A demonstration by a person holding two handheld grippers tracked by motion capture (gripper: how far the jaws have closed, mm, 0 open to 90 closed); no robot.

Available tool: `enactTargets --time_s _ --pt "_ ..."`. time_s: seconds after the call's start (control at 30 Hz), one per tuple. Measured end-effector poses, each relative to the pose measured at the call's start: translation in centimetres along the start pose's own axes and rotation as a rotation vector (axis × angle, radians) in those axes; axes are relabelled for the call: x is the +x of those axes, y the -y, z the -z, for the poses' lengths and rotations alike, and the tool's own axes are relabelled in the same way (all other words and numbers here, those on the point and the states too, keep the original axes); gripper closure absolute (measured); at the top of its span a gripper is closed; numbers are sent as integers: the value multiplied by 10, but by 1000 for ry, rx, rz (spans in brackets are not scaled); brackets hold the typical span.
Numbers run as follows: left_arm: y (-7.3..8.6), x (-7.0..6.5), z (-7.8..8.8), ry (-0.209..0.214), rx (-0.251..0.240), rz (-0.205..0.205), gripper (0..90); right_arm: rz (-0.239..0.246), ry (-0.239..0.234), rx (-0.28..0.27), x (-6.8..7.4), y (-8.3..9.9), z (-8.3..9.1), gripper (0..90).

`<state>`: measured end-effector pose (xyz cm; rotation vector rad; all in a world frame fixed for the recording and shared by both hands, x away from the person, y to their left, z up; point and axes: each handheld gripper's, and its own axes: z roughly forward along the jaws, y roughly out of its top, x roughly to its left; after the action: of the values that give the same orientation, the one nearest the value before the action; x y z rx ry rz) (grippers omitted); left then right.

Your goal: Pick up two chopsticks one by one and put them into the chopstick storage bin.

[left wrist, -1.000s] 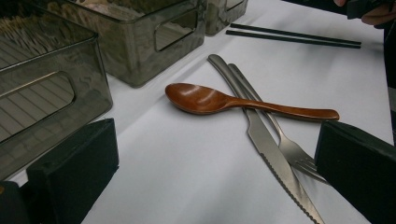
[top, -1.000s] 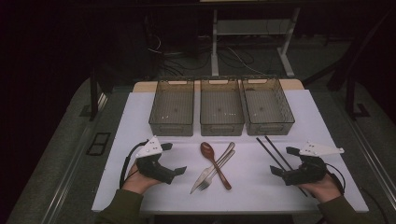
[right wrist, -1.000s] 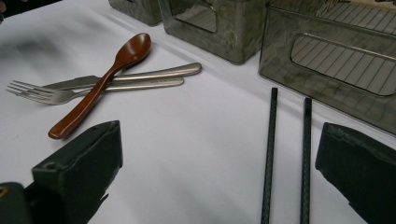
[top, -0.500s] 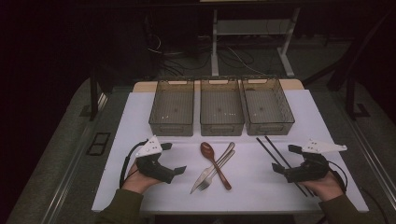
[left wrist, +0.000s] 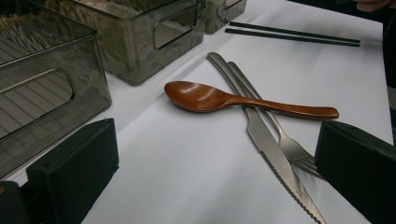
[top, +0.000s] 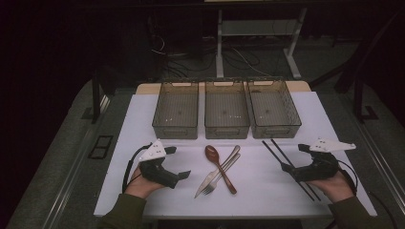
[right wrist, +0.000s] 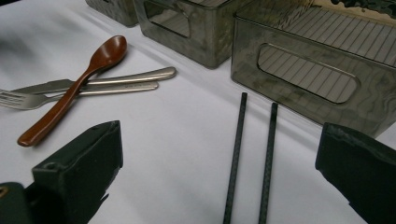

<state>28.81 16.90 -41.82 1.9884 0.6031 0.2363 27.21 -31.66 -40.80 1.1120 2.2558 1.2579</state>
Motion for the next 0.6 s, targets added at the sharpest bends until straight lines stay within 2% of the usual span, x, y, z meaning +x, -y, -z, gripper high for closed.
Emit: enactTargets --time_s 0.47,0.6 --pt "1 1 0 0 -5 4 0 -13 38 13 -20 -3 -9 2" --pt "1 1 0 0 -6 4 0 -23 76 27 -29 -2 -12 3"
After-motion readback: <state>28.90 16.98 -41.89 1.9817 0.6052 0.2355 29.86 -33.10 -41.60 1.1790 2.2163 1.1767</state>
